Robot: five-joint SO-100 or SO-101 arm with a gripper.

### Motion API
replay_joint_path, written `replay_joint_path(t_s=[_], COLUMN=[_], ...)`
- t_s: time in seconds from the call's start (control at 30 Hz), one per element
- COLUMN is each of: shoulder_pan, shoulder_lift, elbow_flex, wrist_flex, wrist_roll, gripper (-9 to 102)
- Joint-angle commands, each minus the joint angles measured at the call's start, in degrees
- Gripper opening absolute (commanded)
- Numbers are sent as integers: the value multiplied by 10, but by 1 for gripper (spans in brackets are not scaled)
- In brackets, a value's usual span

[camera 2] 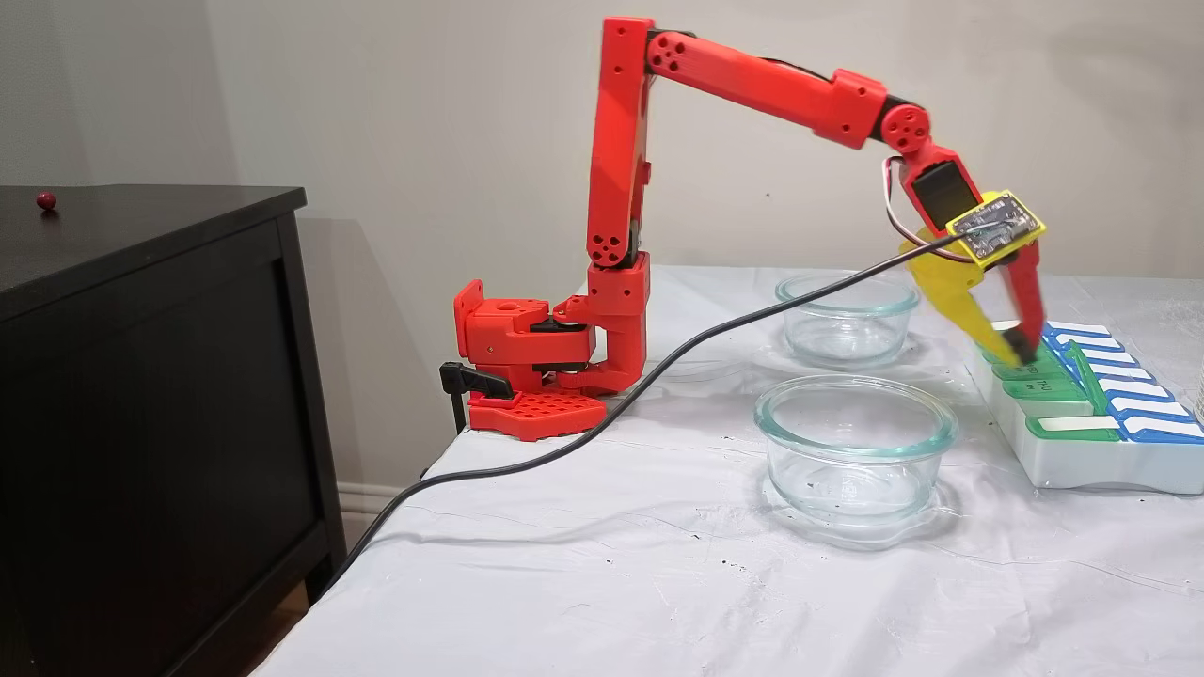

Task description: Sort medicines into box.

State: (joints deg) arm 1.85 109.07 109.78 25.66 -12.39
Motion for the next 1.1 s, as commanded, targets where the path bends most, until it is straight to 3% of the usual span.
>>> replay_joint_path(t_s=[0.0, 0.27, 0.83, 1.07], shoulder_pan=[19, 43, 40, 51], shoulder_lift=[83, 20, -40, -45], elbow_flex=[-17, -52, -64, -41], wrist_flex=[-58, -78, 113, 95], wrist_roll=[-18, -31, -32, -4], gripper=[0, 0, 0, 0])
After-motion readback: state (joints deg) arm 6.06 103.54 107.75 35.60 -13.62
